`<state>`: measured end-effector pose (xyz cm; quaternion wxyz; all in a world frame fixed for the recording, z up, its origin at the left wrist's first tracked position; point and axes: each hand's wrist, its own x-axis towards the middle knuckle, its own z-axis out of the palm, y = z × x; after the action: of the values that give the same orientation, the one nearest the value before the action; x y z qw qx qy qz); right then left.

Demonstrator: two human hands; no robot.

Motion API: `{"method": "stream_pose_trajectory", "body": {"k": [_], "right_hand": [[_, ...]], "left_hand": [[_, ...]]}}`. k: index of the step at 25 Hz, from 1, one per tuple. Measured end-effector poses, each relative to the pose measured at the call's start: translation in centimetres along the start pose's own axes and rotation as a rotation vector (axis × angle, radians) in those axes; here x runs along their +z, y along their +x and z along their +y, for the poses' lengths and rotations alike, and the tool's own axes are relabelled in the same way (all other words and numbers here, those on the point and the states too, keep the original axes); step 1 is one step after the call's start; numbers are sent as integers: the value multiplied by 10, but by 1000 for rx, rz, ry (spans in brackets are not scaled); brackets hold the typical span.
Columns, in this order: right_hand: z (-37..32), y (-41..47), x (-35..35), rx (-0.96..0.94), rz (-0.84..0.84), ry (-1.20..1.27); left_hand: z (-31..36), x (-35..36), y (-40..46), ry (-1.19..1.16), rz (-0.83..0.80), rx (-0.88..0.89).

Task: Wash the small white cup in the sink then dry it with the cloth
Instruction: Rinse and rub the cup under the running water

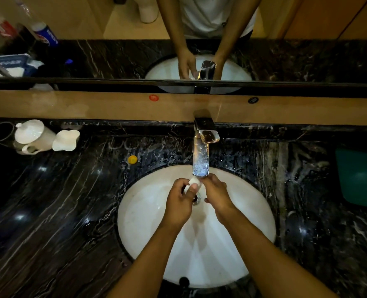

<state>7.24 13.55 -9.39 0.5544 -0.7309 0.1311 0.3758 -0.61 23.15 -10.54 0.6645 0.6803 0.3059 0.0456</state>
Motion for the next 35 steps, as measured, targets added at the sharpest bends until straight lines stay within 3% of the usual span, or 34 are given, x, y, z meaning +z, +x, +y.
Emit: {"method": "stream_pose_trajectory", "body": {"k": [4,7,11,13,17,22,25,28,32,35], "right_hand": [[6,0,18,9,-146,166],[0,10,13,142,-198,350],[-9,24,3,376,-73,533],[-8,27,5,281,13,441],[1,24,16,74,111,24],[1,31,10,216,108,197],[8,28,14,59,7,167],[5,30,15,19,73,50],[4,27,5,225,-58,352],[14,19,1,173,-182,611]], "left_hand": [[4,11,-1,-142,-48,-177],[5,5,1,-224,-122,-152],[0,-2,2,-257,-220,-143],[2,5,4,-282,-162,-197],[7,22,17,-225,83,-334],[5,24,23,-348,211,-466],[2,18,27,-594,198,-597],[-1,16,24,-764,134,-669],[1,16,23,-655,114,-656],[3,16,28,-711,162,-660]]}}
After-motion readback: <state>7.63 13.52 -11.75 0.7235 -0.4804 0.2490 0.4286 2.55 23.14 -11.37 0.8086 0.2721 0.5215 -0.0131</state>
